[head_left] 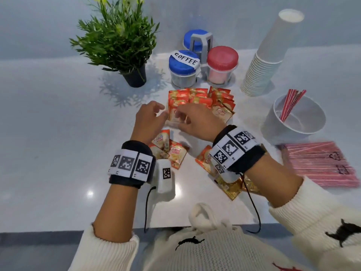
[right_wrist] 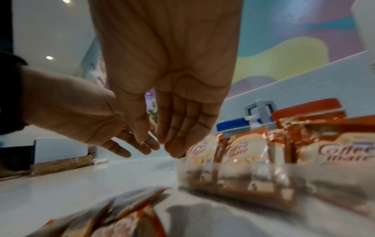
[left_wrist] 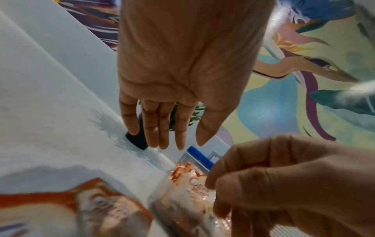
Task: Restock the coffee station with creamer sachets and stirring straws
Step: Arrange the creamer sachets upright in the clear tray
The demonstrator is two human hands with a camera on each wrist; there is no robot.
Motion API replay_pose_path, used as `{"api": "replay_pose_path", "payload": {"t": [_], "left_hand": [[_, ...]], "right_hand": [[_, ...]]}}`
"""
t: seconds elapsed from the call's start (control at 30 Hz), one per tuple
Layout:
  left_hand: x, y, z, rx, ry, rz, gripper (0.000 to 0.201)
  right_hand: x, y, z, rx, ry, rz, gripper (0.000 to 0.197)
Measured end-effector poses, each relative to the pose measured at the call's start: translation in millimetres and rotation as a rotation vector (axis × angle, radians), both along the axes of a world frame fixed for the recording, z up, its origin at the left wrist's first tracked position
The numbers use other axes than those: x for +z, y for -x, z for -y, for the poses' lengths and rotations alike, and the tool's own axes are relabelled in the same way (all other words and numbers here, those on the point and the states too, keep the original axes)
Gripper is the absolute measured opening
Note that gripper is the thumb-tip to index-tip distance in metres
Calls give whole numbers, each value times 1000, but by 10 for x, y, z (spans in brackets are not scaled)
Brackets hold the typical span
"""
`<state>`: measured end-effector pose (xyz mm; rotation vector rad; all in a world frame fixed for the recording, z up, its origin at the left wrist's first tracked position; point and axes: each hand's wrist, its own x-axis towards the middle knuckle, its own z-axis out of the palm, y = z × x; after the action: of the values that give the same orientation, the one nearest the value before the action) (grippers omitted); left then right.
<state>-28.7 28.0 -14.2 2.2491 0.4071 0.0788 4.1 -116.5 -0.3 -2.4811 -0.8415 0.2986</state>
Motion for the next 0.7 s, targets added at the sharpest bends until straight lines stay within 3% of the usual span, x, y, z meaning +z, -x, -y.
{"api": "replay_pose_path", "payload": {"t": [0.13,0.2,0.33,0.4,0.5,0.6,0.7], "left_hand": [[-176,167,-159,50,-47,-155,29],[-270,226,-211,58,-56,-240,32],[-400,301,-215,43,-43,-334,40],[-411,331,-178,16,-35,-353,47],[-406,359,-170,-27,-10,-360,54],[-394,371,-188,-40,24,-295,47],[-291,370,-154,-3,160,-162,37]], "right_hand": [[-222,152,-186,77,274,-146,27],[-290,222,-206,85,397,-124,27],[-399,305,-200,11,452,-176,53],[-431,297,-196,-6,470,-209,50],[-402,266,-155,-40,402,-222,35],[-256,188,-59,-142,244,-228,37],[-48,88,-6,-187,108,-159,11]]}}
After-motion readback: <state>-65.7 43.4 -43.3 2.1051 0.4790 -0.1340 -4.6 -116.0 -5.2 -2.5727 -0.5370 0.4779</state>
